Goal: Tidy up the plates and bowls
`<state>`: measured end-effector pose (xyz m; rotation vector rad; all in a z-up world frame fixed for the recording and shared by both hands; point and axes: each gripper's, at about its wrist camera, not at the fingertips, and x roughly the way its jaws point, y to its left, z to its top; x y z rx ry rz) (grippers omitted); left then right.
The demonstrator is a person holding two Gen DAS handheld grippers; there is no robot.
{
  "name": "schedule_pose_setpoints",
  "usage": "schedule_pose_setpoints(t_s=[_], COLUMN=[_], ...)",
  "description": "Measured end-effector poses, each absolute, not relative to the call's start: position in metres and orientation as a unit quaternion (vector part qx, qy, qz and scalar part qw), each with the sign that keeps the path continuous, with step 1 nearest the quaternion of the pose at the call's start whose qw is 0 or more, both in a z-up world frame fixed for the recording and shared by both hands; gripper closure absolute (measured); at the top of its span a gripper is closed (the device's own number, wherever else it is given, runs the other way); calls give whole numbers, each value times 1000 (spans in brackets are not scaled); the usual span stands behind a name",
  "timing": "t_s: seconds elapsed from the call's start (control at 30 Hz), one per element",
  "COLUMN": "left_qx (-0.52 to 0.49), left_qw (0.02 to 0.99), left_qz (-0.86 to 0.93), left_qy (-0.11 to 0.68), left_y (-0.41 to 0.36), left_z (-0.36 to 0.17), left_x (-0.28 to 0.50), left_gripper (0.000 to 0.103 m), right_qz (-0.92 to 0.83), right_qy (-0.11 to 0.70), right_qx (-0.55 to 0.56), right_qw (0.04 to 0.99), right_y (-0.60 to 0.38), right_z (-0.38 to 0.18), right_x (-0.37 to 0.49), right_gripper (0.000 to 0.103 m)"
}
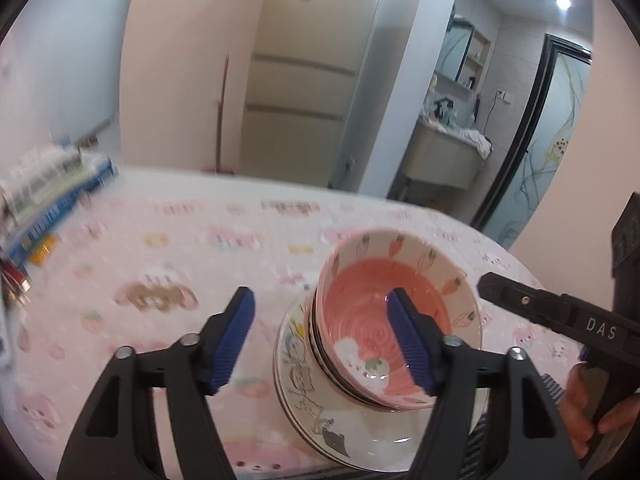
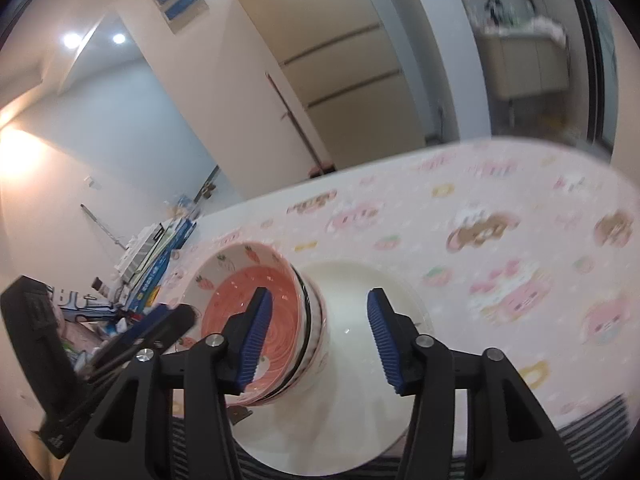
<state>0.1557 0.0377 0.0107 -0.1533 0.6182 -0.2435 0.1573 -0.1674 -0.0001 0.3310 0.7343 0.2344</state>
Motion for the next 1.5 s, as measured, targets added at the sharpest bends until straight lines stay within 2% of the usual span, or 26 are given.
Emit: schedule_pose_setpoints(t_s=[0.03,0.07,0.23,0.3,0.37,0.5,0.6,1.0,1.5], left_qx=[-63,-56,0,23,33,17,15,21,26], left_qw=[952,959,979,986,988,994,996,996,998], left_qz=[-111,-108,-104,-92,-94,-76,-78,-76,-60], left_qy=[277,257,175,138,117,73,44,-27,-17], left_y=[37,38,31,27,24,25,25,31,22], left_z=[19,25,57,66,73,80,82,64,12], left_x=[147,140,98,78,67,44,28,4,13], left_gripper=[23,21,0,0,0,0,0,0,0], right_qz=[110,104,69,52,45,41,38,43,53], right_qy=[340,316,233,206,176,127,108,31,31], right_qx=[147,131,21,-11,-21,-17,-15,-13,-10], right_qw=[922,934,970,977,983,991,993,999,998], right_y=[-168,-169,-161,-158,-159,-164,-171,-178,-173], right_z=[7,17,51,60,67,79,84,80,24], right_x=[150,141,106,94,80,56,43,1,6], right_gripper=[37,36,36,33,20,15,1,0,0])
